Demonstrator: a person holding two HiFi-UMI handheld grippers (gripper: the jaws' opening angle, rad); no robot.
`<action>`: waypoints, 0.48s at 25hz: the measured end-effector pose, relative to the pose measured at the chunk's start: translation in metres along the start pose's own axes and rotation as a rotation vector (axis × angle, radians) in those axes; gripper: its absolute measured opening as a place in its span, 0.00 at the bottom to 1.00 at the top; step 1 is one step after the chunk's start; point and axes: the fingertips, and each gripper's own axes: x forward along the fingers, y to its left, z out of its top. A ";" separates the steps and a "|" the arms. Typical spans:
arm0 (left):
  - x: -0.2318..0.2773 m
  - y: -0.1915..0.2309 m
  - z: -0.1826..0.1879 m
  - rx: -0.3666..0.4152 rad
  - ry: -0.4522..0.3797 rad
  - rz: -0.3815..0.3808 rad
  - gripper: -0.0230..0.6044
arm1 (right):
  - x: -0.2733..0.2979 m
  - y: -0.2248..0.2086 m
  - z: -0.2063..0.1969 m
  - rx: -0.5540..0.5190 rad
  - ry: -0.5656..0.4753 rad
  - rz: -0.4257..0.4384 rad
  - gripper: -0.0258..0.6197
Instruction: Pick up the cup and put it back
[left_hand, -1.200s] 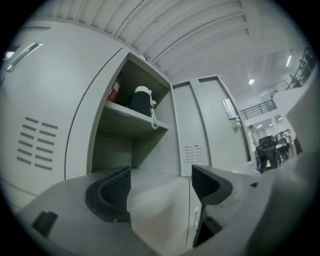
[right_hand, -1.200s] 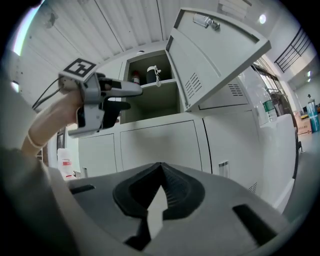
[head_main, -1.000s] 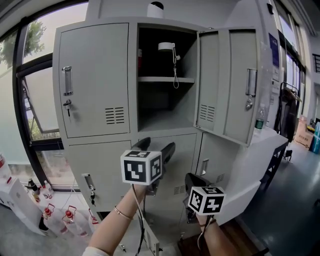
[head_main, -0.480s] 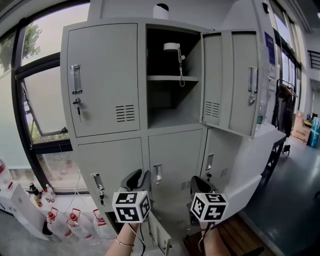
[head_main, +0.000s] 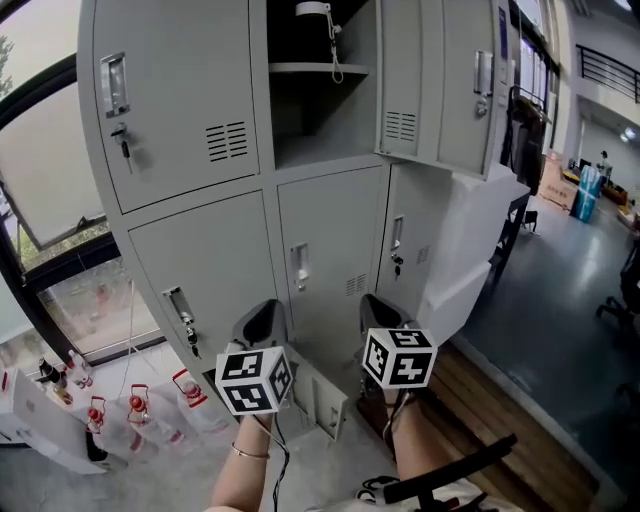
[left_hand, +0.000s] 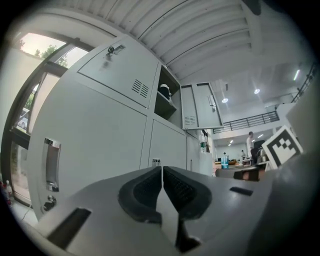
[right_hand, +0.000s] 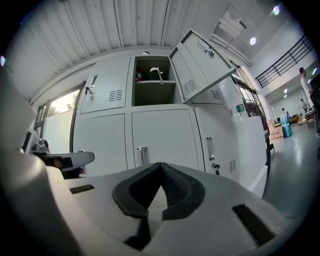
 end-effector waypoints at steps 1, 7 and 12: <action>-0.002 0.000 -0.004 -0.005 0.002 -0.003 0.06 | -0.004 -0.001 -0.004 -0.001 0.008 -0.010 0.03; -0.005 0.001 -0.013 -0.037 -0.007 0.015 0.06 | -0.011 -0.004 -0.004 -0.028 0.004 -0.012 0.03; -0.001 0.008 -0.016 -0.040 -0.009 0.065 0.06 | -0.004 -0.006 0.000 -0.041 -0.007 0.026 0.03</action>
